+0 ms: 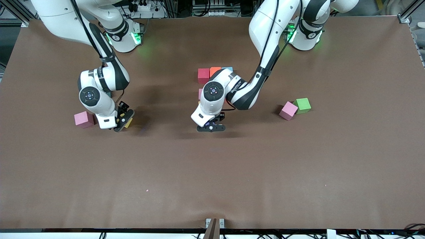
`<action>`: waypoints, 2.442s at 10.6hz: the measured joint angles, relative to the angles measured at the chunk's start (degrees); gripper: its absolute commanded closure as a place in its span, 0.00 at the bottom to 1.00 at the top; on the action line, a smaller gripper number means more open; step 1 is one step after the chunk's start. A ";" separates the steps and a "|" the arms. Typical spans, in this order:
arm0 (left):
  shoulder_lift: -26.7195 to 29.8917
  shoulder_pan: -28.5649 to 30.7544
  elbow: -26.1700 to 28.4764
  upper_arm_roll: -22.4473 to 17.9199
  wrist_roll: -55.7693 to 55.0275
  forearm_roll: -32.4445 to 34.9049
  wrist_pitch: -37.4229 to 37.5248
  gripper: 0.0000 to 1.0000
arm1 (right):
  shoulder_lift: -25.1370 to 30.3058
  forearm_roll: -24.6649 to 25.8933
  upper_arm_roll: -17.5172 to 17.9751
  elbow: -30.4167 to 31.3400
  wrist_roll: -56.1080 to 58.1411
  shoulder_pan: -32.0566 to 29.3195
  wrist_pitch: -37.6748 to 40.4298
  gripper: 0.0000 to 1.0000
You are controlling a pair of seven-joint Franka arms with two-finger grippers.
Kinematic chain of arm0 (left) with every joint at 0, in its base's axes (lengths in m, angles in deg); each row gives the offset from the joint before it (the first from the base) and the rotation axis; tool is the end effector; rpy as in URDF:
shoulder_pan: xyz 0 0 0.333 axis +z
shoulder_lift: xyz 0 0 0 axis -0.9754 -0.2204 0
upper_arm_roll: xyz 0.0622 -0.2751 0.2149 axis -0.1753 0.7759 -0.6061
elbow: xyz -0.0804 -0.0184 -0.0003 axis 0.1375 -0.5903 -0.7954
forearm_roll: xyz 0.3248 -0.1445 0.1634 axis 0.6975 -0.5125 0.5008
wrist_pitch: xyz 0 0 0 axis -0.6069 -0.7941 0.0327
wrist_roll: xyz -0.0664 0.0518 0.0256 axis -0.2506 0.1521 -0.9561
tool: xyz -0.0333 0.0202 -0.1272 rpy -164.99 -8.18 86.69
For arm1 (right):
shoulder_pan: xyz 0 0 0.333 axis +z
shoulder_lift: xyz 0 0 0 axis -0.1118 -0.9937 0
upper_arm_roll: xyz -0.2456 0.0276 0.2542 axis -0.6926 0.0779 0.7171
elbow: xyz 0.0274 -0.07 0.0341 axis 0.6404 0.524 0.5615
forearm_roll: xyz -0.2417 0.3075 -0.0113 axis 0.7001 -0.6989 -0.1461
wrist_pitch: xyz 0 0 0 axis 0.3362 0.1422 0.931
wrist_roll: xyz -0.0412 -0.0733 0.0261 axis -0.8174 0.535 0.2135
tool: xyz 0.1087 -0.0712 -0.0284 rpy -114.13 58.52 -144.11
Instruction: Form number 2 with 11 blocks
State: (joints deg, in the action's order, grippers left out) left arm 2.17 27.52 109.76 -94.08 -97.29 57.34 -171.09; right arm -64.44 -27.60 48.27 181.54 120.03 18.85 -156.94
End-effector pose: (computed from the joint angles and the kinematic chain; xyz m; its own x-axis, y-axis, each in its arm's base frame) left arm 0.5291 -0.5719 0.2108 0.9982 0.0433 -0.0426 0.0476 -0.9933 0.1052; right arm 0.5205 0.0620 0.1965 0.5552 0.8155 -0.1632 0.8253 -0.5645 -0.0129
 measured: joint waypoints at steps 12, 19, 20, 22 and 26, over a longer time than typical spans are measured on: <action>-1.02 -3.60 -0.89 -3.25 0.17 -3.52 0.04 0.00 | 0.32 0.00 2.93 -3.82 2.49 0.22 0.16 0.60; 1.90 -3.73 -2.35 -5.84 0.24 -3.52 3.89 0.00 | 0.34 0.01 4.47 -7.01 2.62 2.81 2.10 0.60; 4.11 -3.68 -2.25 -6.61 0.24 -3.52 5.81 0.00 | 0.33 0.00 4.50 -7.85 2.59 4.17 2.62 0.60; 9.03 -3.00 -0.73 -8.08 0.67 -3.52 10.04 0.00 | 0.33 -0.01 4.54 -10.49 2.55 6.81 5.73 0.60; 21.77 4.00 12.33 -8.79 13.14 -1.92 11.73 0.00 | -2.00 -0.07 4.85 -21.35 1.75 15.25 15.41 0.59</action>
State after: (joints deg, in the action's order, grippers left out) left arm 23.93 31.53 122.09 -102.87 -84.16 55.42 -159.37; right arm -66.44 -27.67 53.11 160.19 121.78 34.10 -141.53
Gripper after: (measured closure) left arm 0.000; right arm 0.467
